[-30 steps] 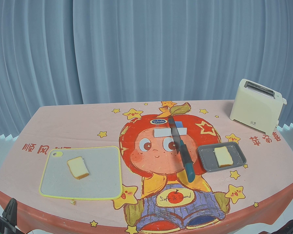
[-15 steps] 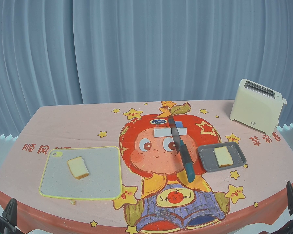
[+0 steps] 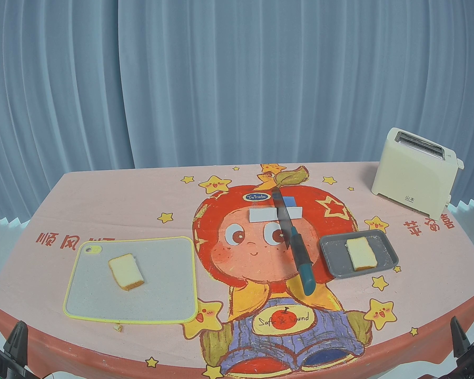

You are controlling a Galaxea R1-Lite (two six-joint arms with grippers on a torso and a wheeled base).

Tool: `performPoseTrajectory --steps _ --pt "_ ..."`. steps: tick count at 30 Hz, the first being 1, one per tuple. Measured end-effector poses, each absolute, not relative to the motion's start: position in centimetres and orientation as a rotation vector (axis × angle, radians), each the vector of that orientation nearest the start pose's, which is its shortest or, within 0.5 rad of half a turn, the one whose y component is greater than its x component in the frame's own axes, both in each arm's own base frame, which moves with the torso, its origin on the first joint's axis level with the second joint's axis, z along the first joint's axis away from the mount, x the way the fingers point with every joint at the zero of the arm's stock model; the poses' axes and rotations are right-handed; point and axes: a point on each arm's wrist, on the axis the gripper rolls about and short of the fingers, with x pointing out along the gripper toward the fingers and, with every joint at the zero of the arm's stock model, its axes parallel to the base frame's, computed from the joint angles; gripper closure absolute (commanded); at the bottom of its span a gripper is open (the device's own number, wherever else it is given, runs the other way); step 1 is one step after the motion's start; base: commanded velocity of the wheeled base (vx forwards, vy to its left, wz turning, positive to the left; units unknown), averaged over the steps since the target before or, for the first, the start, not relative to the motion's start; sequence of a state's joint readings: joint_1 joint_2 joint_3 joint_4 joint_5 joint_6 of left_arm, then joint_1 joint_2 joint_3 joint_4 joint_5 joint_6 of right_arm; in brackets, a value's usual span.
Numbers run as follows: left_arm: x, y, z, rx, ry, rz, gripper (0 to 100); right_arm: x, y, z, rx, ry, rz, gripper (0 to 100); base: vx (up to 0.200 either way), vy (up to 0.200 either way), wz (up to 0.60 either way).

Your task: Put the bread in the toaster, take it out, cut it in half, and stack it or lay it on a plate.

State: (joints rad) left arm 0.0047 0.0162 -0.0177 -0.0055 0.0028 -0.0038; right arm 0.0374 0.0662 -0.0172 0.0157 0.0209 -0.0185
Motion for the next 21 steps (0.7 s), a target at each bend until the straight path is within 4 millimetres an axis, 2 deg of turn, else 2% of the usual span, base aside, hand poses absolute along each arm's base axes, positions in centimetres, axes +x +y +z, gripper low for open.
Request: performPoseTrajectory --steps 21 --pt "-2.29 -0.01 8.13 -0.004 -0.007 0.008 100 -2.29 0.04 8.13 0.004 -0.008 0.025 0 0.0 0.0 0.0"
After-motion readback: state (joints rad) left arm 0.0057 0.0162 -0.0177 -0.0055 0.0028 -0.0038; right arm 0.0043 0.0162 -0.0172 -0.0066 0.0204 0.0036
